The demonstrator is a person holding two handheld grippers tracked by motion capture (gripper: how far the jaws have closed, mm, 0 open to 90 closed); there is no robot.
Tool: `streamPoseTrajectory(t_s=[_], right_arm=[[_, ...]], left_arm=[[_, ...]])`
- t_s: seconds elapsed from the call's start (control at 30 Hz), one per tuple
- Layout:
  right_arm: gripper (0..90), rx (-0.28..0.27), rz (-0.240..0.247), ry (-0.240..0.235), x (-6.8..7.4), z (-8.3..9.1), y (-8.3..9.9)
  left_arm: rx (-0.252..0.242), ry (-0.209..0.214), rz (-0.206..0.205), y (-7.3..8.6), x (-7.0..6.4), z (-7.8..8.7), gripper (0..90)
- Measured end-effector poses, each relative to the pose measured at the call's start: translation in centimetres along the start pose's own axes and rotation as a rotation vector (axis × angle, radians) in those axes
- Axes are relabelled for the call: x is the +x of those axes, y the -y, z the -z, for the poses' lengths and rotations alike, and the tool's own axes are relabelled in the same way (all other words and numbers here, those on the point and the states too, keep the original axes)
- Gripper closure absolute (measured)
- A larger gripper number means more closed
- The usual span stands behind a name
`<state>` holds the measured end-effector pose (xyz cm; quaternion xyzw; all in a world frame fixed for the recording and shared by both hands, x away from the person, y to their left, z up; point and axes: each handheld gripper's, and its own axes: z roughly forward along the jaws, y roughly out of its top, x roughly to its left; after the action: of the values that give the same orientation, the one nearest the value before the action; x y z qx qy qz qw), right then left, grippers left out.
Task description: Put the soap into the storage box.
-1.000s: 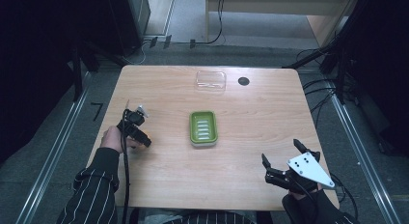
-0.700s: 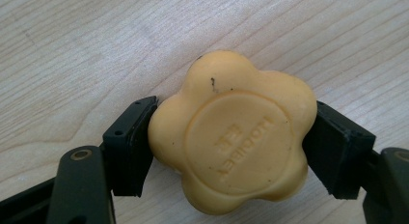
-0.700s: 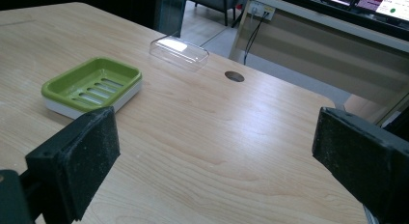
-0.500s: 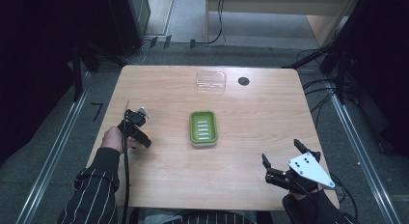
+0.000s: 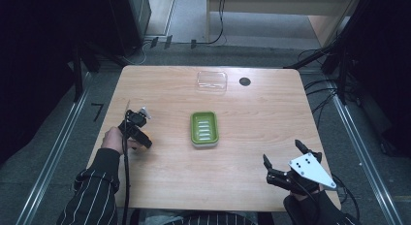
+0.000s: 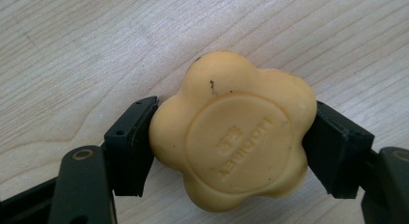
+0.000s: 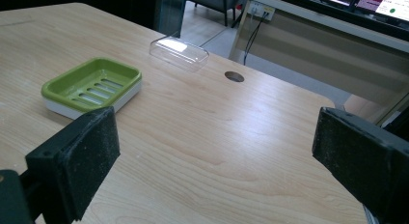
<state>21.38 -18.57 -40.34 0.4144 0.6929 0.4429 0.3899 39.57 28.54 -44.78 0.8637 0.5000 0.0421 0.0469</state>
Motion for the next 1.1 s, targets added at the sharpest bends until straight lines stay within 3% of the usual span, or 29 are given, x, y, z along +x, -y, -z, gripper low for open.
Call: streamPoseTrajectory(t_s=[0.33,0.57,1.1], right_arm=[[3.2,0.001,0.001,-0.001,0.01,0.00,0.01],[3.2,0.002,-0.003,0.002,0.00,0.05,0.03],[3.2,0.002,-0.002,0.000,0.01,-0.02,0.00]], left_arm=[[-0.010,0.015,0.050,-0.12,0.03,-0.24,23.5],[0.005,-0.012,0.063,-0.14,-0.12,-0.28,26.4],[-0.011,-0.001,0.046,0.05,0.00,0.37,27.3]])
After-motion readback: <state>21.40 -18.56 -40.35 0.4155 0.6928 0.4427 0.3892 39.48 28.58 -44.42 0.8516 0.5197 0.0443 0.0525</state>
